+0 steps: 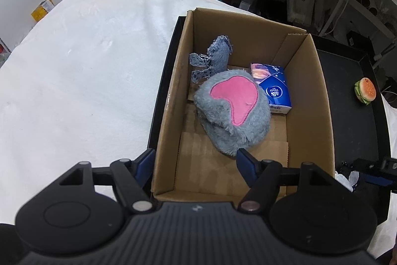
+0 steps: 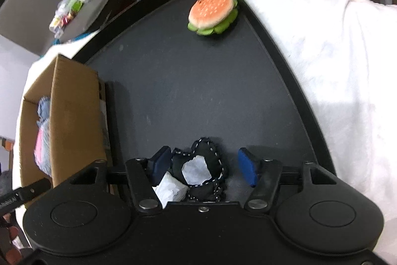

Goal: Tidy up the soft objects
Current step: 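Grasp the black strap with white paper on the tray with the right tool, then carry the black strap into the box while the left tool grips the box wall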

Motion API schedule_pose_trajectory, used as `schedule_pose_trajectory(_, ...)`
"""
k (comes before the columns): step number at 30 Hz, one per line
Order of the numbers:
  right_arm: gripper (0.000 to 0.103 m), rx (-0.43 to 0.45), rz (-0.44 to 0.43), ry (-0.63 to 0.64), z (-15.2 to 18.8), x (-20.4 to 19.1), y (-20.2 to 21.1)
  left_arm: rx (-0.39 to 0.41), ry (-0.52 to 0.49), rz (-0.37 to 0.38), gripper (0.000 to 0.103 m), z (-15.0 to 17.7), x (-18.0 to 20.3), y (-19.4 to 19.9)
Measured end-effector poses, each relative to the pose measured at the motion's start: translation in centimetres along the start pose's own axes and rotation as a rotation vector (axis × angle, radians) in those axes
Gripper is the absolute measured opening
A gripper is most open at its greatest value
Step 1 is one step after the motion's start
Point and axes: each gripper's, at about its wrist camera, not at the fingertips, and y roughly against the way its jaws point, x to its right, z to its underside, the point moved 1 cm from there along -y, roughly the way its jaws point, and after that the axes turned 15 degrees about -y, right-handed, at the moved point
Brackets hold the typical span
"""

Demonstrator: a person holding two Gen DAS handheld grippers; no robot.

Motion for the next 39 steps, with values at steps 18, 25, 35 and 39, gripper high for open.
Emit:
schedule_pose_trajectory(18, 0.023, 0.147, 0.018, 0.134, 0.4, -3.3, 3.5, 0.023, 0.054, 0.070, 0.070, 0.3, -2.2, 0.2)
schedule_pose_trajectory(25, 0.023, 0.195, -0.030, 0.167, 0.6, -6.6, 5.8, 0.044, 0.089, 0.101, 0.070, 0.9, -3.8, 0.7)
schedule_pose_trajectory(35, 0.024, 0.238, -0.081, 0.255, 1.7, -12.5, 8.1, 0.079, 0.137, 0.161, 0.068, 1.7, -5.7, 0.8)
schedule_pose_trajectory(39, 0.024, 0.233, -0.079, 0.290, 2.6, -14.2, 7.9, 0.088, 0.156, 0.189, 0.065, 2.0, -6.1, 0.3)
